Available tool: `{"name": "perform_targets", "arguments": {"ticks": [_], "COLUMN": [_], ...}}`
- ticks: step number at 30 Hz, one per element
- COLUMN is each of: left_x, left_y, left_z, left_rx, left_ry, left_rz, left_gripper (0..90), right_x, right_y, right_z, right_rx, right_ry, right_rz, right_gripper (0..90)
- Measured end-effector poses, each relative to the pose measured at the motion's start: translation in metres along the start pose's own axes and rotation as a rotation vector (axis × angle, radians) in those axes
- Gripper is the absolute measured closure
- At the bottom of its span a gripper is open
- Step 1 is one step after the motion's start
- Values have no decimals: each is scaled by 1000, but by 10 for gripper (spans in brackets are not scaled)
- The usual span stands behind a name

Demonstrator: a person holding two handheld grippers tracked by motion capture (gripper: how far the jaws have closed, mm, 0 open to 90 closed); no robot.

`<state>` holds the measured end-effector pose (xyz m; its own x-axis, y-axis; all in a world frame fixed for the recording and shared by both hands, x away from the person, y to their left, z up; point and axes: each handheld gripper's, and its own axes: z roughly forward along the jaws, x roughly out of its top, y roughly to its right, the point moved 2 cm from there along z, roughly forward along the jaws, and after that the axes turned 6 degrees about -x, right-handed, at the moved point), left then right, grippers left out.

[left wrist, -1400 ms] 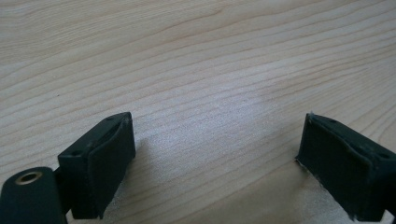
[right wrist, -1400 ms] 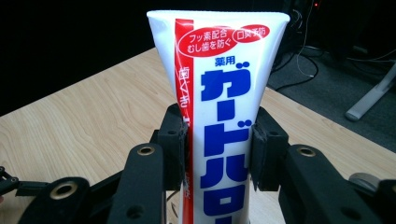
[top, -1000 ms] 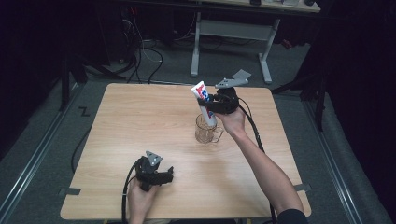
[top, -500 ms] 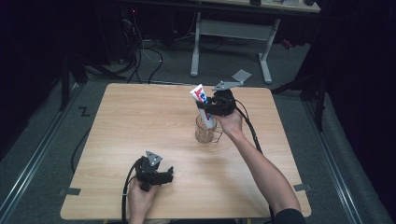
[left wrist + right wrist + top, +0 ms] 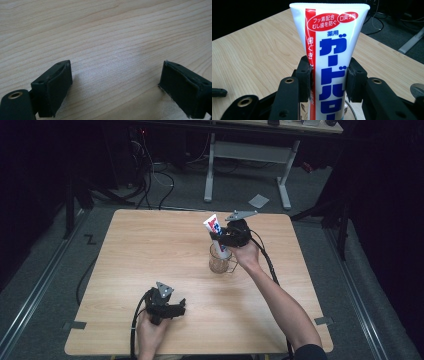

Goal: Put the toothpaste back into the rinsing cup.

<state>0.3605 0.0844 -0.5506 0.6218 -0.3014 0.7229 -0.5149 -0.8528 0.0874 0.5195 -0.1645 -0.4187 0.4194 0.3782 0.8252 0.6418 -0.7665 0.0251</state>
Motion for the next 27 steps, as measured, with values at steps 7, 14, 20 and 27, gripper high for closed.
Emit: {"name": "perform_targets", "arguments": {"ticks": [7, 14, 20, 27], "left_x": [0, 0, 0, 0], "left_y": [0, 0, 0, 0], "left_z": [0, 0, 0, 0], "left_rx": [0, -1, -1, -1], "left_ry": [-3, -3, -3, -3], "left_rz": [2, 2, 2, 2], "left_gripper": [110, 110, 110, 110], "right_x": [-3, -7, -10, -12], "right_y": [-1, 0, 0, 0], "right_z": [1, 0, 2, 5], "right_rx": [3, 8, 11, 15], "right_ry": [-6, -17, -22, -33], "right_rz": [-5, -6, -4, -2], "right_gripper": [621, 621, 620, 617]}}
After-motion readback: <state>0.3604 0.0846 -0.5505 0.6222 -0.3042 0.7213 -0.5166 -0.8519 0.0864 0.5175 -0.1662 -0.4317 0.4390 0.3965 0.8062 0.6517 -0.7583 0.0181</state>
